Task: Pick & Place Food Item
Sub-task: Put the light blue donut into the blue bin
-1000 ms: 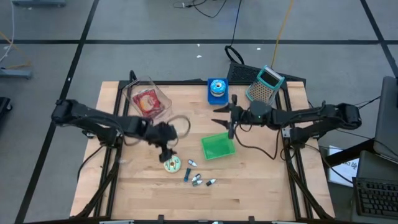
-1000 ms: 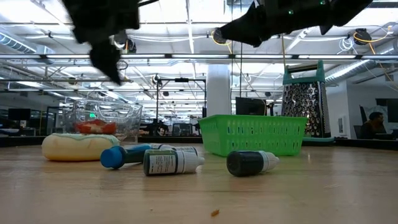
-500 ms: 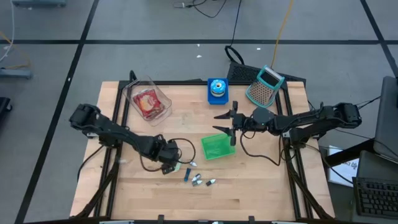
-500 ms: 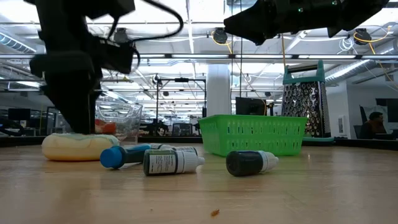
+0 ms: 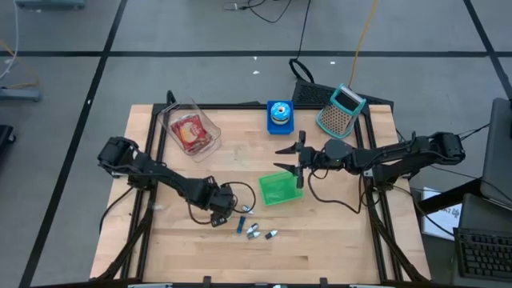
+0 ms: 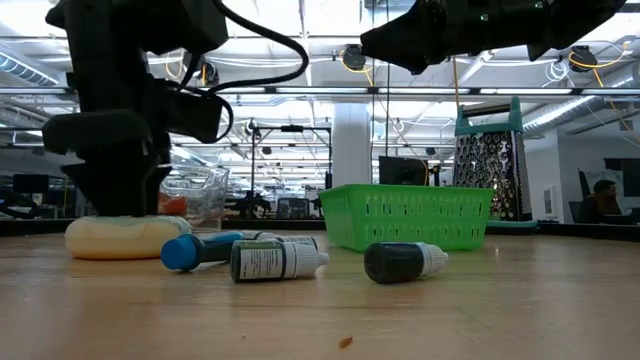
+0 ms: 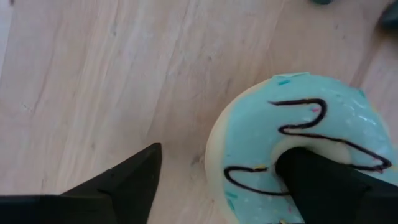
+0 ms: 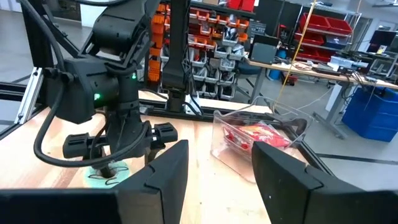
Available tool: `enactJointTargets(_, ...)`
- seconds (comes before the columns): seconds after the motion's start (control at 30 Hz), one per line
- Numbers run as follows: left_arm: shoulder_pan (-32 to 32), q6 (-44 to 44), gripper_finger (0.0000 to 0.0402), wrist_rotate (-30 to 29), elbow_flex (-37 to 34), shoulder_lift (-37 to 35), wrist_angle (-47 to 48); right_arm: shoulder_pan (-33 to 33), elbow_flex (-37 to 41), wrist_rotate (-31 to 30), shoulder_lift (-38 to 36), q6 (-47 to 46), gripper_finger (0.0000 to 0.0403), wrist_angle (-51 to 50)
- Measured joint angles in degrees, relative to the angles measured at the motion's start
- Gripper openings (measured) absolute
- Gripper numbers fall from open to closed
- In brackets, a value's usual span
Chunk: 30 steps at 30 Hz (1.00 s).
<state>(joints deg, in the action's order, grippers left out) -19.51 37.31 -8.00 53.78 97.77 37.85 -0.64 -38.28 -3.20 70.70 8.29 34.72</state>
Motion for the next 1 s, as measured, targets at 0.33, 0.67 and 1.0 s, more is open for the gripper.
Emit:
enactJointTargets(0.33,1.00,-5.80,0.0139,0.47,-0.02,-0.69,0.56,0.00,0.00,0.00,0.00,-0.02,0.0164,-0.46)
enactJointTargets(0.67,6.48,-11.17,0.0023,-7.12,2.85,-8.56,4.82,0.00,-0.02,0.00,0.02,-1.86,0.0164,-1.17)
enactJointTargets(1.0,13.31,-26.88,0.0025,-7.98,4.44,-18.17,-14.74,1.26,-0.02,0.24,0.52,5.27,0.0164,-2.83)
